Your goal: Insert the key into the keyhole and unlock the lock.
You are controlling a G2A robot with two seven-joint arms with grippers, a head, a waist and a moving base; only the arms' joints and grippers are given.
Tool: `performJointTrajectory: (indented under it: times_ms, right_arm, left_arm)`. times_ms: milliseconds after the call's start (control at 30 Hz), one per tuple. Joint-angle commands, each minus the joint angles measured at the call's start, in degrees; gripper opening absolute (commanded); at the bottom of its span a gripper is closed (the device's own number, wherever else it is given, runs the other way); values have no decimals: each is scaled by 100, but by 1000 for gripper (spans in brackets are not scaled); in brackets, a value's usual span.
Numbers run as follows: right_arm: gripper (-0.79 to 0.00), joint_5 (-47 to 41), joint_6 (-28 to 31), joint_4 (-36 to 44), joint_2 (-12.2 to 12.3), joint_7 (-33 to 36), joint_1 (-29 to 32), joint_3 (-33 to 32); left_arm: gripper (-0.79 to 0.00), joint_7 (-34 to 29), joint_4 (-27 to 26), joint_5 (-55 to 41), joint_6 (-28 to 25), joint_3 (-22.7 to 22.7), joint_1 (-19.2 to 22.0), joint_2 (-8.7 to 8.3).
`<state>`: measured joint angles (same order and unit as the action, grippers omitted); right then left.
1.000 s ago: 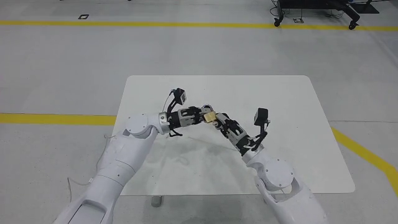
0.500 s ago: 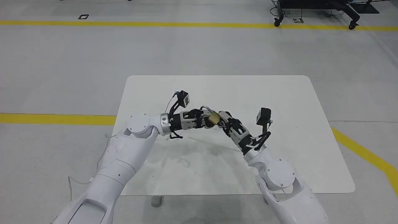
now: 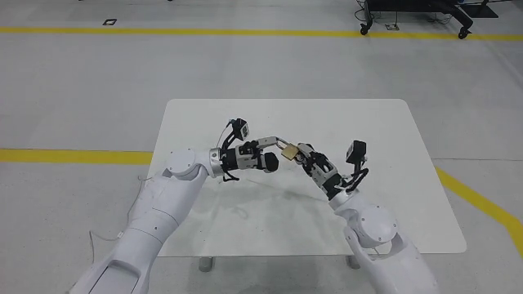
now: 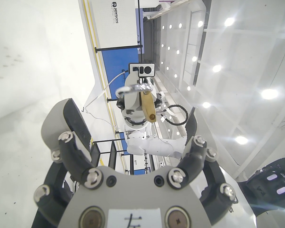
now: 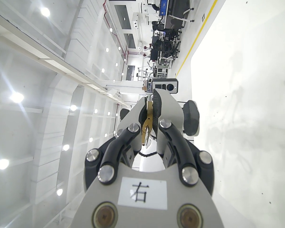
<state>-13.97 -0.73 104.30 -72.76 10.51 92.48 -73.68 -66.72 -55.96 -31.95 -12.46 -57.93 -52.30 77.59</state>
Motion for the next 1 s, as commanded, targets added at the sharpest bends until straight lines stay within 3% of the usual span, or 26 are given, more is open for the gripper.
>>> performJointTrajectory:
  times_ms: [0, 300, 367, 433, 567, 600, 633, 667, 800, 967]
  right_arm:
    - [-785, 210, -285, -172, 2, -262, -110, -76]
    - [-785, 899, -1981, -869, -54, -922, -785, 169]
    - [-696, 972, -2123, -1072, -95, -1097, -934, 333]
    - [-680, 911, -2124, -1214, -123, -1031, -1000, 447]
    - [-434, 1059, -2351, -1513, -152, -1047, -1090, 598]
    - [-296, 1093, -2419, -1581, -164, -1109, -1120, 631]
    - [-95, 1083, -2449, -1623, -178, -1137, -1142, 669]
    - [0, 1006, -2422, -1644, -190, -1093, -1149, 688]
    - [0, 767, -2081, -1447, -183, -890, -992, 541]
    - [0, 245, -1284, -694, -96, -446, -396, -94]
  left_arm:
    - [0, 4, 7, -40, -7, -26, 2, -4]
    - [0, 27, 4, -123, -8, -88, 1, -18]
    - [0, 40, 5, -118, -10, -91, 5, -20]
    - [0, 55, 10, -143, -12, -111, 6, -23]
    - [0, 74, 11, -178, -31, -153, -1, -32]
    - [0, 79, 12, -182, -22, -157, -2, -34]
    - [0, 79, 10, -183, -15, -157, -1, -34]
    - [0, 95, 6, -198, -28, -163, -8, -34]
    - [0, 103, -2, -198, -36, -171, -9, -38]
    - [0, 101, -5, -275, -95, -275, -2, -60]
